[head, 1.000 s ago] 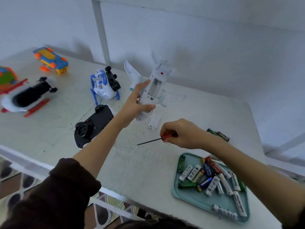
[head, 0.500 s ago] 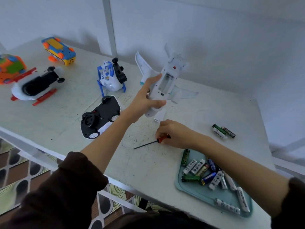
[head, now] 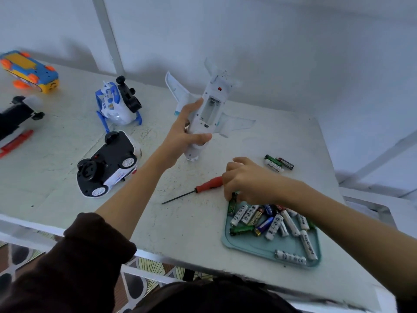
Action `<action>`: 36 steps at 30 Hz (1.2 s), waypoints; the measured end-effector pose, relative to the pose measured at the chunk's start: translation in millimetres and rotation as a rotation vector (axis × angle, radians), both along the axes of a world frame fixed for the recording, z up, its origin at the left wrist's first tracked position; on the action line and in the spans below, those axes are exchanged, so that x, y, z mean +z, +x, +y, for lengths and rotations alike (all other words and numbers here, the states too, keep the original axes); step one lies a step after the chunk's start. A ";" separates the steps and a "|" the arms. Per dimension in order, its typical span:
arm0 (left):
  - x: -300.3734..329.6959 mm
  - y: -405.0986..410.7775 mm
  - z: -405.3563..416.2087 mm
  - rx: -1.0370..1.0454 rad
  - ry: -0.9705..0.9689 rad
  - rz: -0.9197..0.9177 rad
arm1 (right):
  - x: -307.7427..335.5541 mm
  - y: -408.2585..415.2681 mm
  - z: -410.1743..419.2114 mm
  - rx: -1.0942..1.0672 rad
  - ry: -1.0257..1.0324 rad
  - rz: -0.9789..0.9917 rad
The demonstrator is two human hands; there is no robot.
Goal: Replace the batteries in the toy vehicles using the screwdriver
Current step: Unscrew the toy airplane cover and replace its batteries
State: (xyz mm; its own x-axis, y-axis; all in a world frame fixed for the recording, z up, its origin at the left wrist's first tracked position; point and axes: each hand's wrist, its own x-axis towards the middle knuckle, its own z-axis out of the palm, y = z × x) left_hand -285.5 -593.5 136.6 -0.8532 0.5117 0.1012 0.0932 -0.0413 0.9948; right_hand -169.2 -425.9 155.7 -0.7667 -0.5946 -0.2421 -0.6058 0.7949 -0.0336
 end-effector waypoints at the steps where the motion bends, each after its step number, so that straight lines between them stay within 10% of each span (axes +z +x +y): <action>1: -0.6 0.4 1.1 -0.002 -0.003 0.000 | -2.3 1.2 0.0 0.008 0.013 0.030; 14: 0.2 2.7 3.4 0.007 0.019 -0.029 | -9.0 1.7 4.4 0.003 -0.112 0.096; 24: 8.3 2.4 1.1 0.039 0.047 -0.045 | 54.0 -34.2 11.9 -0.625 -1.063 0.137; 36: 10.9 15.9 9.1 0.100 0.066 0.029 | 49.3 -84.3 -4.4 -0.604 -0.841 0.364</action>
State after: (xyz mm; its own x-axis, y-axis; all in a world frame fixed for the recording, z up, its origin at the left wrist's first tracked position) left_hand -269.6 -584.4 147.5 -0.8959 0.4156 0.1571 0.1288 -0.0954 0.9871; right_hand -253.5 -430.4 204.9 -0.9304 0.0338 0.3649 -0.2082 0.7707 -0.6022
